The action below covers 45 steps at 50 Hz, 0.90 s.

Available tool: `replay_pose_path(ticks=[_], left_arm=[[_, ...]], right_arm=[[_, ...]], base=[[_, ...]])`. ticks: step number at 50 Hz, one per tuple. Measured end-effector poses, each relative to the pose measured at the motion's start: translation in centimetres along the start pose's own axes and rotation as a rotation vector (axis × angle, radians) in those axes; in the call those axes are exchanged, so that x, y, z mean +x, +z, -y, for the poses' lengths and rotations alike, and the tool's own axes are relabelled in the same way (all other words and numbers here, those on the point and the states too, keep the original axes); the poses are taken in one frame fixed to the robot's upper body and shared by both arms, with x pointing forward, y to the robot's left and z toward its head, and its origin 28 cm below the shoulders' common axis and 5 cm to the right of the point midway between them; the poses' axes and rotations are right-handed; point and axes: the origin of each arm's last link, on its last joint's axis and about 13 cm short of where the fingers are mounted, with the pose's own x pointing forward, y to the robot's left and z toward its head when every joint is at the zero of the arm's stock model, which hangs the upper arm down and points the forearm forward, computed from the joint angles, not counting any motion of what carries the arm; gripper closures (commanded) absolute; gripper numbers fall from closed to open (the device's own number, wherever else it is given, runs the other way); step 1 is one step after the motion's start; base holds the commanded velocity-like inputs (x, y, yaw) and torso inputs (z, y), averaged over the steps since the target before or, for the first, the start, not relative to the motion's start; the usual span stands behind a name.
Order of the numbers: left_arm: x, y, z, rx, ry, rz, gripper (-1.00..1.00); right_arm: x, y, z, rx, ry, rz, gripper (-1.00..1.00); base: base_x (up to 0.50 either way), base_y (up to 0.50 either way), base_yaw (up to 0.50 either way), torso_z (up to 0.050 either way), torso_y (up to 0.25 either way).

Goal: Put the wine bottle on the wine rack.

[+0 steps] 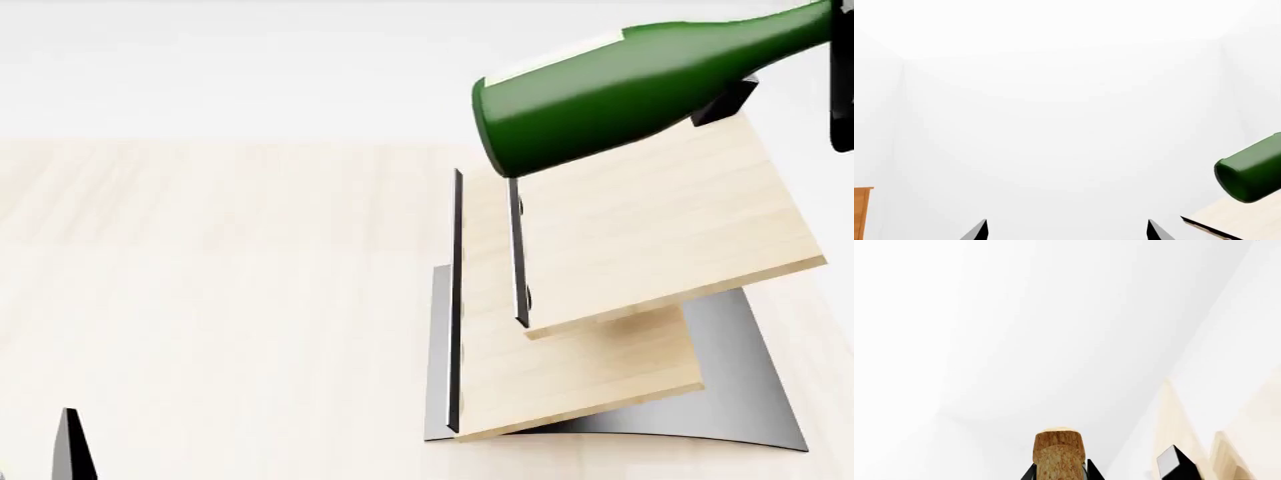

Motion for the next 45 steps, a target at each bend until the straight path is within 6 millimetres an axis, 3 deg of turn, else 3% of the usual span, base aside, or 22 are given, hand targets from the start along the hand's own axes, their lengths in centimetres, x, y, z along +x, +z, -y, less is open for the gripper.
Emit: replay_pose_path(ticks=[45], left_arm=[[0.0,-0.1,0.1,0.002,-0.004,-0.005,-1.00]], right_arm=[[-0.2,-0.8,3.0,-0.030,-0.038,-0.013,1.00]], base=[[0.00,0.00,0.00,0.000,0.001]])
